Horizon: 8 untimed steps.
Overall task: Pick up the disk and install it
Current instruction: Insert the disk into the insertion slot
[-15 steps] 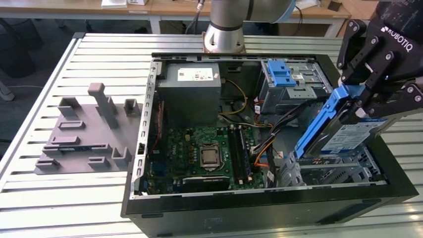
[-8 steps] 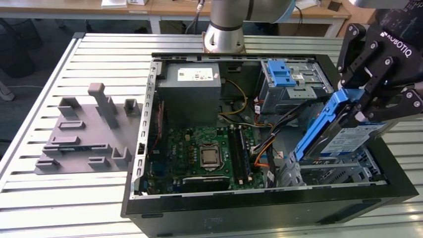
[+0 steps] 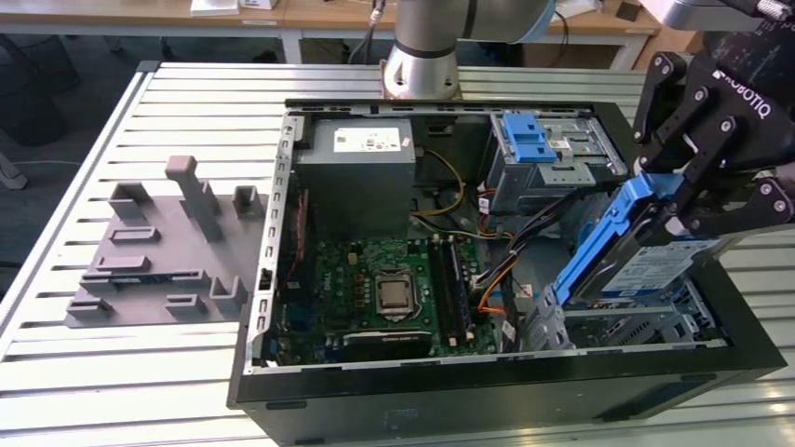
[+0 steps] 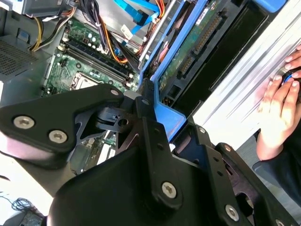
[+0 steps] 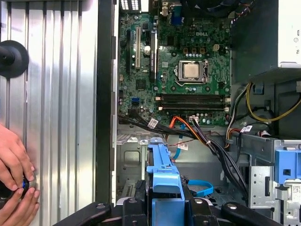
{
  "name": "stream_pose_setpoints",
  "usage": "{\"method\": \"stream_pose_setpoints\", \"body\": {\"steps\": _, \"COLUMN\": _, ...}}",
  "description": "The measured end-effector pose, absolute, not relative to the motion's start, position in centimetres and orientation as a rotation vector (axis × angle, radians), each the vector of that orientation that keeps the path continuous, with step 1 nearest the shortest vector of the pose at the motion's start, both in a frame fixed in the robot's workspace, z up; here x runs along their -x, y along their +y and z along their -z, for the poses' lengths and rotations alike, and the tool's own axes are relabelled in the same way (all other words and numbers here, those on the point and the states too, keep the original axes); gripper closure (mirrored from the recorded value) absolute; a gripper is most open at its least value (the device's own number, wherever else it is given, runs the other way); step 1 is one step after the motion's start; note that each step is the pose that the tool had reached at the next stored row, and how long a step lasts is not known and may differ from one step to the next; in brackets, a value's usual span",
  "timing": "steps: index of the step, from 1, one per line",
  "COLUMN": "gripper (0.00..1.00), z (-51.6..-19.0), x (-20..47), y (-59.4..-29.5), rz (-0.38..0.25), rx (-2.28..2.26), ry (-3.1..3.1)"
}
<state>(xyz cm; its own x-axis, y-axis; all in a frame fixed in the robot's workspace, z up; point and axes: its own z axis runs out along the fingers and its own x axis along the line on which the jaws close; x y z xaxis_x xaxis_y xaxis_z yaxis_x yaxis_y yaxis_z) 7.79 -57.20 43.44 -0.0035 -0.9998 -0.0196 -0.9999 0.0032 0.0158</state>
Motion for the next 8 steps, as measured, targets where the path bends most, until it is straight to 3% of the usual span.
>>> {"method": "stream_pose_setpoints", "body": {"steps": 8, "gripper": 0.64, "z": -43.32, "x": -8.21, "y": -57.23, "rz": -0.041, "rx": 2.215, "ry": 2.223}}
